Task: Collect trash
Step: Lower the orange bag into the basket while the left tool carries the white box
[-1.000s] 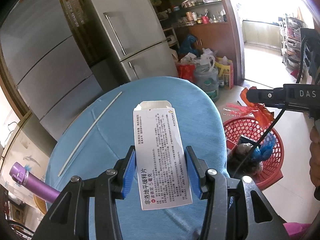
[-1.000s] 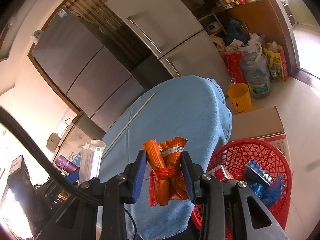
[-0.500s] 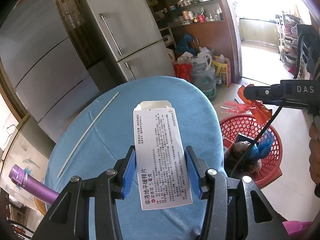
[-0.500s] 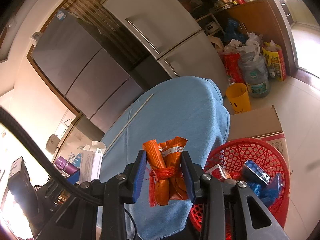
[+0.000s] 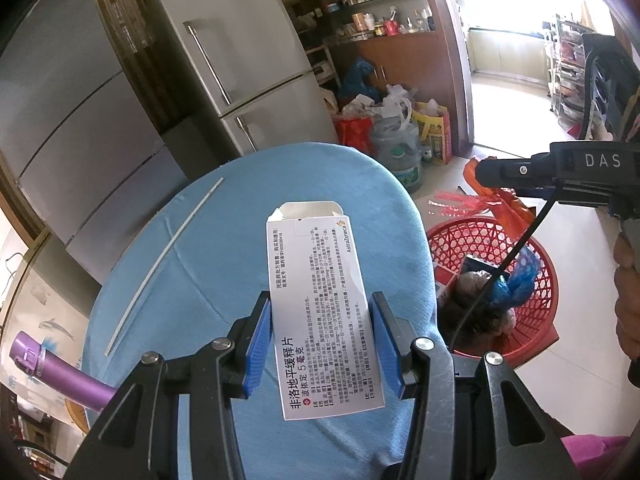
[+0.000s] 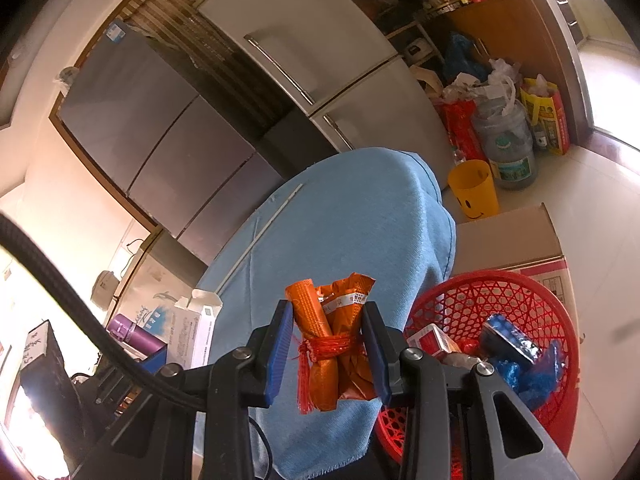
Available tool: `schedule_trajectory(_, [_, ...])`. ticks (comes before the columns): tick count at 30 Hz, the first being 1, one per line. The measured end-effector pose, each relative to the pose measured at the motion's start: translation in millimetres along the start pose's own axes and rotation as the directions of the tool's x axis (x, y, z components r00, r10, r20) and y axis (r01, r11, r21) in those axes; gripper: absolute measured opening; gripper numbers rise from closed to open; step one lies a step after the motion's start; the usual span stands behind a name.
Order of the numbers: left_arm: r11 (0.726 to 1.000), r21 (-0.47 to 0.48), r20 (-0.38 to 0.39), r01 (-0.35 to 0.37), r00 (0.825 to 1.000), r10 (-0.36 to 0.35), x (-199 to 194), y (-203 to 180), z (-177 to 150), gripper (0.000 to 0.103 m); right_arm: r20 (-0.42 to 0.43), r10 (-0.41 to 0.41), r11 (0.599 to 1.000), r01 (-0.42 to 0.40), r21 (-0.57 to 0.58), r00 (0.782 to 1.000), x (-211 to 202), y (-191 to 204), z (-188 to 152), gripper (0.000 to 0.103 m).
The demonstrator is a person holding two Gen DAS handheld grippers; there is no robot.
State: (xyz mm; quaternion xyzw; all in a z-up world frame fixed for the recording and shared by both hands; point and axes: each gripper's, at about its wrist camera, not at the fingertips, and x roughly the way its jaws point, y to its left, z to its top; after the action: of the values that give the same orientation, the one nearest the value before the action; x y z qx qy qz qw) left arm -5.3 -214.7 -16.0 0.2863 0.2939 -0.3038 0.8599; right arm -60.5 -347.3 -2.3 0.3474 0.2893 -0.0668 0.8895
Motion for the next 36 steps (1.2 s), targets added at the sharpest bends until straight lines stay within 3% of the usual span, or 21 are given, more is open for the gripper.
schedule_trajectory(25, [0.992,0.060,-0.054,0.110,0.993,-0.107,13,-20,-3,0.049,-0.043,-0.025,0.999,0.027,0.036,0.999,7,-23,-8,0.038])
schedule_trajectory(36, [0.970,0.070,-0.102,0.232,0.969,-0.224,24,-32,-4,0.049,-0.051,-0.058,0.997,0.061,0.057,0.997,1,-39,-9,0.038])
